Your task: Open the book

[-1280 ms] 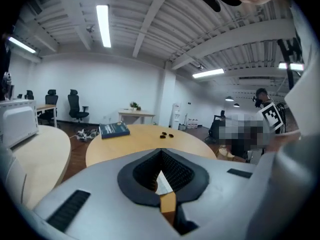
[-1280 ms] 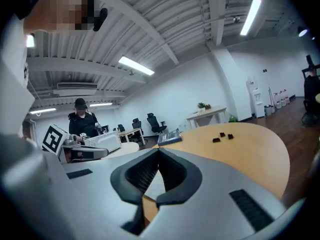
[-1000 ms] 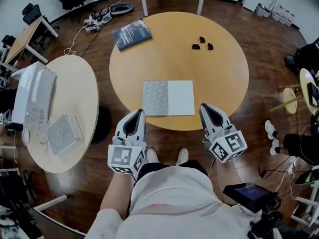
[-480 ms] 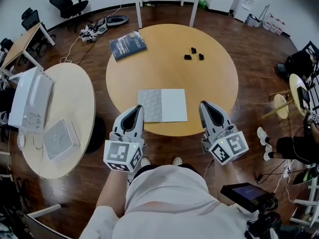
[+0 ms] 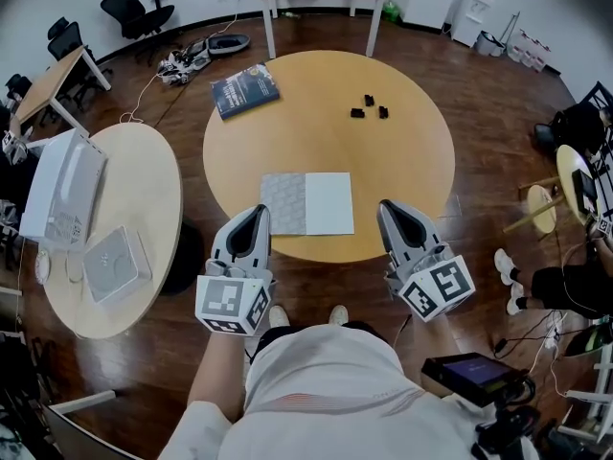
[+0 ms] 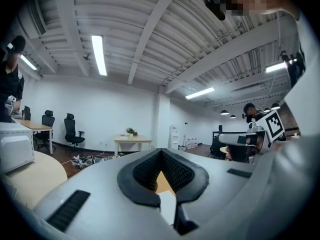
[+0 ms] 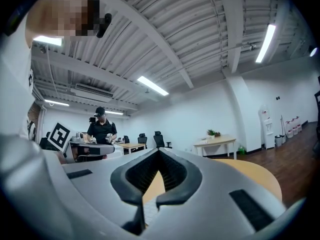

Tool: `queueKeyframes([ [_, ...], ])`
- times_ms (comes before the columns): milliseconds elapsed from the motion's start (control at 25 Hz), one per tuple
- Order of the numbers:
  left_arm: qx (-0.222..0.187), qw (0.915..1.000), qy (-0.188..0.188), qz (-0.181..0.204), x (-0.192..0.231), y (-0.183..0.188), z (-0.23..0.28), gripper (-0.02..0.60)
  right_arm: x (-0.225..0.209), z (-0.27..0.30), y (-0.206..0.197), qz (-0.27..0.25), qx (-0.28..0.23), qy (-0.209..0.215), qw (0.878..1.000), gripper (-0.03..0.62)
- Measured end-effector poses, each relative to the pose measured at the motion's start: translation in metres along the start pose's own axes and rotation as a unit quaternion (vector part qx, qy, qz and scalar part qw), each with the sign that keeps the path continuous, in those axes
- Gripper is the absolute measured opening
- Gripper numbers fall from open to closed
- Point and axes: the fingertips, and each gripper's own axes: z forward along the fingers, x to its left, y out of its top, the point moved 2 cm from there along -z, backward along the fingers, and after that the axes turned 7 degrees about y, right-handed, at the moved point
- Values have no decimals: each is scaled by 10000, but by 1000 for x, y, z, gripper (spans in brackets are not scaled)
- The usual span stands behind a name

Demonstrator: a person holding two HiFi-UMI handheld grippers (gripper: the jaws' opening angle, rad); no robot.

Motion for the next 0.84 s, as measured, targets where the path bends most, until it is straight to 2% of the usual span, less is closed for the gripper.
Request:
queueKeyframes([
  [840, 28, 9999, -55, -82, 10, -3, -8, 9, 15, 6, 0, -72, -36, 10, 10000, 3],
])
